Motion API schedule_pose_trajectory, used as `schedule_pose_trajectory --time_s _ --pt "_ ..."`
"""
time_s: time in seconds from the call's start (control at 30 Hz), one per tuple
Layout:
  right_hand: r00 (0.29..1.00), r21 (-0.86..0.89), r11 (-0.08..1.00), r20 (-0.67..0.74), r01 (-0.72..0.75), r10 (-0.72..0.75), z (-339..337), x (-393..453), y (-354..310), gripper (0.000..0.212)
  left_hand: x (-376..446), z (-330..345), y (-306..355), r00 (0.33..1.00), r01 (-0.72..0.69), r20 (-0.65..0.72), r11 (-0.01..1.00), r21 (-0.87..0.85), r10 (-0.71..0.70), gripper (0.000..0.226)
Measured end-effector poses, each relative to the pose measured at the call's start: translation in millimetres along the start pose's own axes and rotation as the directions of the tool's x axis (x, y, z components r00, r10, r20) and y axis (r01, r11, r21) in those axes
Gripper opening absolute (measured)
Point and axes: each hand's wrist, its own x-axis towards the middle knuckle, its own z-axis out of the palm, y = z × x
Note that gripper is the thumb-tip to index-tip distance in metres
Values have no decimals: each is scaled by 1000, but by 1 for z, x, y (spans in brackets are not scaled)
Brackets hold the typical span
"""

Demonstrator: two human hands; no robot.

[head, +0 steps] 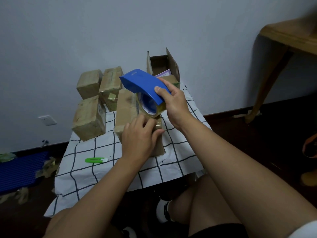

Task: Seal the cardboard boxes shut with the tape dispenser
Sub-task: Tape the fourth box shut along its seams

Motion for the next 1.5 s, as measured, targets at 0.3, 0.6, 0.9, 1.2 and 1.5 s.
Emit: schedule_pose_trajectory --time_s 0.3,0.6,0.9,1.2,1.5 --pt "1000 -7 1000 -23 6 -6 -2 1 0 32 -3 -10 -2 996 -19 89 996 -87 27 30" --pt "1000 -4 1000 -26 6 -6 0 7 9 42 2 -26 -45 981 160 141 969 -189 -135 33" --pt "999 -21 1000 -29 18 -19 4 7 11 49 1 -16 -48 994 101 55 979 -178 -93 38" --pt "999 -46 999 -39 22 -24 6 5 11 51 -8 -15 -49 1000 8 -9 993 -119 -9 30" --pt "999 -44 999 -54 -6 3 9 5 6 41 -14 -16 -47 1000 15 0 993 -116 -15 31"
